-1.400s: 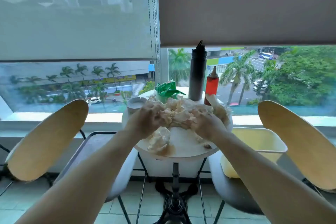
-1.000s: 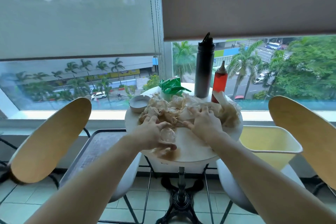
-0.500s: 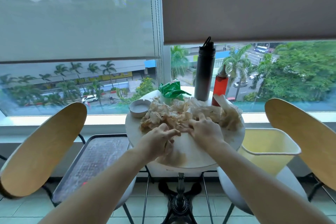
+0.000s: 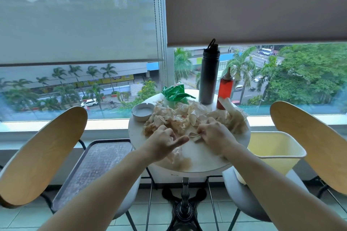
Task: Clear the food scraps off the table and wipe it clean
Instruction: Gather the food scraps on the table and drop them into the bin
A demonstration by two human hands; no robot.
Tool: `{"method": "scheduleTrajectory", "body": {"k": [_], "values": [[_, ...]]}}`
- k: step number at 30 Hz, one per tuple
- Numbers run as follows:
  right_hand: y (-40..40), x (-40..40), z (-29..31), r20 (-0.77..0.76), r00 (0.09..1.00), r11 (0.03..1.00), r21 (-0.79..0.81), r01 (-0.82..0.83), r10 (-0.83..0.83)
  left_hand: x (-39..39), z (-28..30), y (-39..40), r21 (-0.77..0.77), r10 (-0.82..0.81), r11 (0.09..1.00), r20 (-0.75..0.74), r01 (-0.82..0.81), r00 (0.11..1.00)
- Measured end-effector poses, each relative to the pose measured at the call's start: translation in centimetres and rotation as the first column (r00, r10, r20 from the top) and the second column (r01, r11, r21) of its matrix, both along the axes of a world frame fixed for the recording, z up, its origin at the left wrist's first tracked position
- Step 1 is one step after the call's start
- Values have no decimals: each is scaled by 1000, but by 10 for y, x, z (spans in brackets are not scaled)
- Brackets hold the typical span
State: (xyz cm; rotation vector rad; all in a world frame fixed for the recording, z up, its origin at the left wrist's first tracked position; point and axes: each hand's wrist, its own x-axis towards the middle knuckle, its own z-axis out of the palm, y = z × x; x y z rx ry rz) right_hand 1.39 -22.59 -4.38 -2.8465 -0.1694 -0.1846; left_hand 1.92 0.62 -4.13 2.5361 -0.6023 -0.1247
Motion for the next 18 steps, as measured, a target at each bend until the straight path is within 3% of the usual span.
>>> {"method": "scheduleTrajectory", "body": {"k": [5, 12, 18], "values": [[-6, -1, 7, 65, 992, 980, 178, 92, -105, 2, -4, 7, 60, -36, 997, -91, 41, 995], [-15, 1, 23, 105, 983, 942, 316, 111, -151, 4, -8, 8, 86, -77, 994, 76, 70, 994], [-20, 4, 33, 97, 985, 939, 326, 105, -144, 6, 2, 9, -10, -50, 999, 132, 52, 990]]}}
